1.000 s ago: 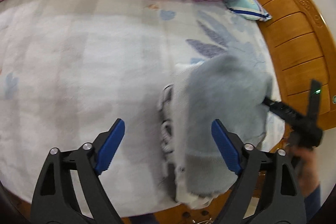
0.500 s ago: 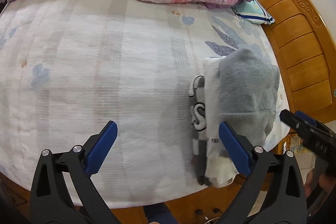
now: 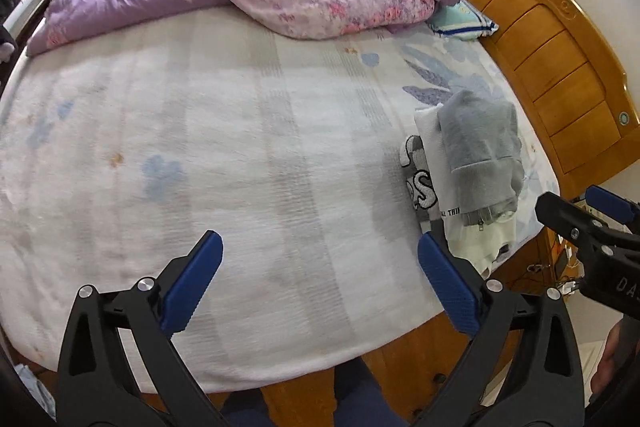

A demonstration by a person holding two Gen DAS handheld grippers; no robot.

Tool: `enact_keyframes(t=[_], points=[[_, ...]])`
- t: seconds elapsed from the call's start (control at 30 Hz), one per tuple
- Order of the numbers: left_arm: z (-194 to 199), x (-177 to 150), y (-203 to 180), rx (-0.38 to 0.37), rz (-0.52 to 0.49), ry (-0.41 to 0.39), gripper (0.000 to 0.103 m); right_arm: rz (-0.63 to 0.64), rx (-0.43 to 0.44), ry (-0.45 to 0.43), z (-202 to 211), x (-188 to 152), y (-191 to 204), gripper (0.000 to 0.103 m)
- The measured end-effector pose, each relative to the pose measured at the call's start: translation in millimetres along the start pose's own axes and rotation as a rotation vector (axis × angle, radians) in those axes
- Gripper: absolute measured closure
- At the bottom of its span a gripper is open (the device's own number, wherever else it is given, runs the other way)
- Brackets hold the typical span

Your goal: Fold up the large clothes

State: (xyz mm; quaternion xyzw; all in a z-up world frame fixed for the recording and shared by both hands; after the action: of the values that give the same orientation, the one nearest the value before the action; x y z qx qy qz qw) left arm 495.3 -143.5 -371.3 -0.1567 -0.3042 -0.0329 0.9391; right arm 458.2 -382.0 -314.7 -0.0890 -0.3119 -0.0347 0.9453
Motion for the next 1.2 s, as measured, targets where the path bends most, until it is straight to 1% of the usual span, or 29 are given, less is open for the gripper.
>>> enact_keyframes(t=[0.1, 0.27, 0.47, 0.63, 0.73, 0.8, 0.87, 0.9, 1.03, 1.13, 1.2], points=[[30.2, 4.8, 12.3, 0.003, -0.008, -0.033, 0.005, 0.001, -0.009, -0.019, 29.8, -0.7, 19.3, 0.009], [77.1, 9.5, 23.2, 0.014, -0.019, -0.076, 0.005, 0.015, -0.008, -0.050, 69.0, -3.8, 38.7, 0.009], [124.1, 6.6, 17.7, 0.036, -0.029, -0.127, 0.005, 0.023, 0.021, -0.097, 113.8, -9.0, 50.3, 0.009], [165.7, -0.2, 4.6, 0.068, -0.038, -0.187, 0.005, 0.032, 0.065, -0.143, 150.0, -19.1, 48.1, 0.009], [193.3, -13.6, -7.9, 0.096, -0.034, -0.225, 0.005, 0.031, 0.094, -0.175, 169.7, -27.1, 39.7, 0.009], [208.1, -22.3, -13.5, 0.105, -0.025, -0.233, 0.005, 0.029, 0.105, -0.189, 183.1, -34.2, 36.5, 0.009], [227.7, -32.7, -19.1, 0.119, -0.013, -0.256, 0.005, 0.035, 0.140, -0.213, 201.5, -43.2, 34.1, 0.009], [243.2, -39.9, -23.0, 0.134, -0.005, -0.280, 0.005, 0.038, 0.151, -0.221, 207.9, -46.4, 33.9, 0.009], [287.9, -62.5, -33.6, 0.172, 0.026, -0.334, 0.005, 0.067, 0.197, -0.262, 246.2, -67.2, 31.9, 0.009], [319.9, -78.2, -39.8, 0.182, 0.051, -0.352, 0.005, 0.068, 0.222, -0.279, 272.0, -77.6, 29.8, 0.009], [338.6, -87.1, -46.7, 0.185, 0.044, -0.361, 0.005, 0.062, 0.232, -0.298, 286.4, -81.9, 27.9, 0.009]])
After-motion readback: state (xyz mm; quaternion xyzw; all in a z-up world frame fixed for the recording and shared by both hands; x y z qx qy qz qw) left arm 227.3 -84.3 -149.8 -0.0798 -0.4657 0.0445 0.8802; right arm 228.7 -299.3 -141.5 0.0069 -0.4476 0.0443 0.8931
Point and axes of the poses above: each gripper's, at about its wrist camera, not at the fingertips, and z roughly against the way its jaws point, y to its left, x to its top, the point moved 3 cm from there along -z, roughly the way its jaws point, and after that the axes turned 13 degrees about -y, right-handed, at the moved point
